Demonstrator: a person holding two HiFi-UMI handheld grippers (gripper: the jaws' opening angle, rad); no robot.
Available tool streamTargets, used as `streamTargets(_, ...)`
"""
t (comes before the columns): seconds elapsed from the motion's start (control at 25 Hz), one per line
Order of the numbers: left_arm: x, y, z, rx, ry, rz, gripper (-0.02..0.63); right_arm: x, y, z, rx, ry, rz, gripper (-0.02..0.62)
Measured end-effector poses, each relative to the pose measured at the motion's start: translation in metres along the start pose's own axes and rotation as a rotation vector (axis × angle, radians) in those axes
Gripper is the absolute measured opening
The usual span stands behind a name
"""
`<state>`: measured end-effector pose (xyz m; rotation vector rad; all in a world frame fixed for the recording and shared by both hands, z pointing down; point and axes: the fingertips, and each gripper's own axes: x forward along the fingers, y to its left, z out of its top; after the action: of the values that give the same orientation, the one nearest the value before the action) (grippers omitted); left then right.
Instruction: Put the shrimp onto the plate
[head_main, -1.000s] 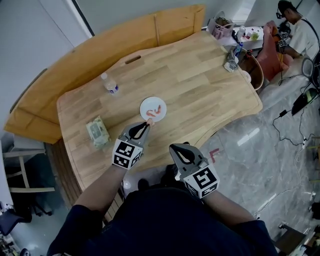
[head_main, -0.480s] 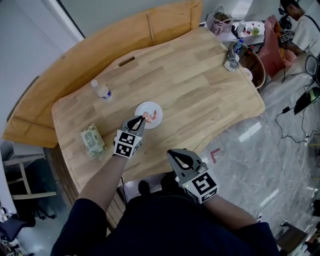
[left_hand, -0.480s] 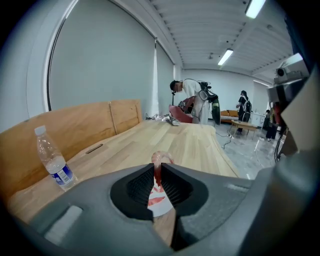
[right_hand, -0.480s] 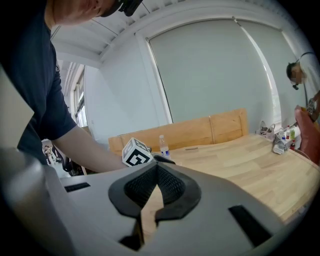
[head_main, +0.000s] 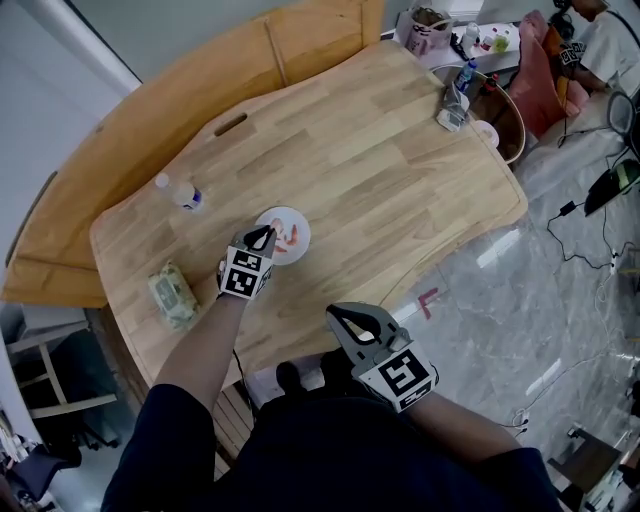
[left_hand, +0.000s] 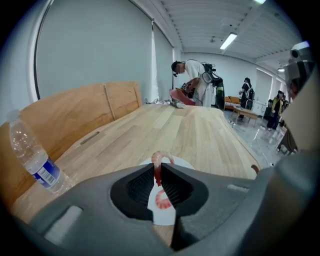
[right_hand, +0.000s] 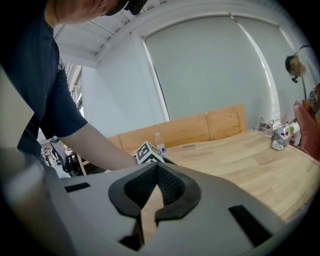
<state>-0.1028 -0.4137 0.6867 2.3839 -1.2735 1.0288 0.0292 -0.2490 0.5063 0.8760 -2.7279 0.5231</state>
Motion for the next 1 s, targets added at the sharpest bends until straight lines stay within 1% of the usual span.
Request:
streamTargets(0.16, 0.022, 0.002, -0.007, 0.024, 0.051, -0.013, 0.048, -0.002, -0.009, -0.008, 0.026, 0.014, -0.01, 0.009)
streamTargets(0.36, 0.04, 0.008, -0.023, 0.039, 0.129, -0.005, 0.048, -0.004, -0.018, -0.017, 0.029, 0.037, -0.022, 0.009)
streamTargets(0.72, 0.055, 0.011, -0.034, 0.095, 0.193, -0.014, 0.049, 0.0, -0.026, -0.02, 0.029, 0.04, -0.024, 0.009)
streamTargets(1.0, 0.055, 0.008, -0.041, 0.124, 0.232, -0.041, 0.049, -0.003, -0.026, -0.021, 0.028, 0.045, -0.041, 0.009)
